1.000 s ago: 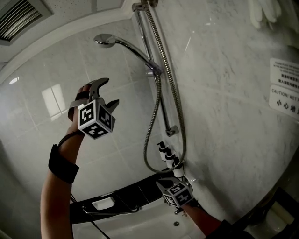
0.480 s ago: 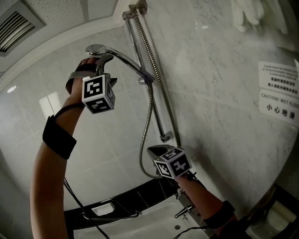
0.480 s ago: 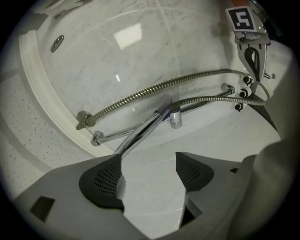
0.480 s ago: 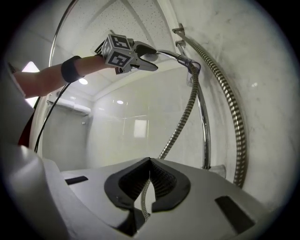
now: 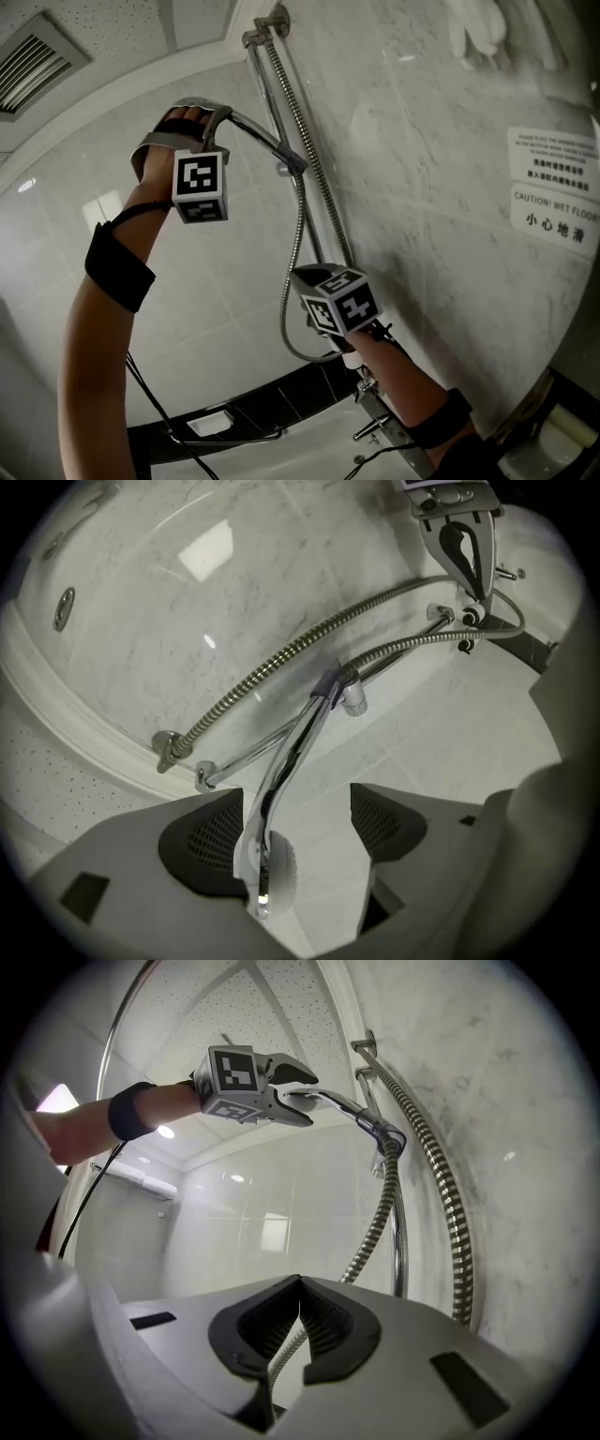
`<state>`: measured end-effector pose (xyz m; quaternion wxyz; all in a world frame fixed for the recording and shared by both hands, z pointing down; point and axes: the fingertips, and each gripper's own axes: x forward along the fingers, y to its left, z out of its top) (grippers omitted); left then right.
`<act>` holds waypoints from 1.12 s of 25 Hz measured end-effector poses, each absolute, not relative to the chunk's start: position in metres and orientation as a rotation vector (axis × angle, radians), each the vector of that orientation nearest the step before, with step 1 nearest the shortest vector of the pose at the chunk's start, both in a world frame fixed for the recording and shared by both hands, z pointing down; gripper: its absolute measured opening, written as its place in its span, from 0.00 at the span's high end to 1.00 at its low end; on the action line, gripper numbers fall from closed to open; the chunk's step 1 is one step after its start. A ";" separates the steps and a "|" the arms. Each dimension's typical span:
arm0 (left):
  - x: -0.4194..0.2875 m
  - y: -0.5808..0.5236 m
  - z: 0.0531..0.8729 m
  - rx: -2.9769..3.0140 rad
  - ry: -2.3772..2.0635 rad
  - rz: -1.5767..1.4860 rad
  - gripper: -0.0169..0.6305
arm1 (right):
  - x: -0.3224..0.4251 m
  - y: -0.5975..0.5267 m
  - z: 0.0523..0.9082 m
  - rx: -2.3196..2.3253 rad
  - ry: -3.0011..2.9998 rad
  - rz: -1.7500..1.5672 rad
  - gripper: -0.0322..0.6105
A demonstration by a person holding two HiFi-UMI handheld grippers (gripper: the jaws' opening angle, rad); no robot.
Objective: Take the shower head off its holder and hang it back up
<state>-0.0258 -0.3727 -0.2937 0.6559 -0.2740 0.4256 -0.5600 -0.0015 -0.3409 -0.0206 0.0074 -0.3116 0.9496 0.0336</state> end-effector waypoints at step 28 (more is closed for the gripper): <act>-0.003 -0.422 -0.304 -0.075 0.726 -1.362 0.79 | 0.012 -0.350 -0.032 -0.963 2.934 0.094 0.92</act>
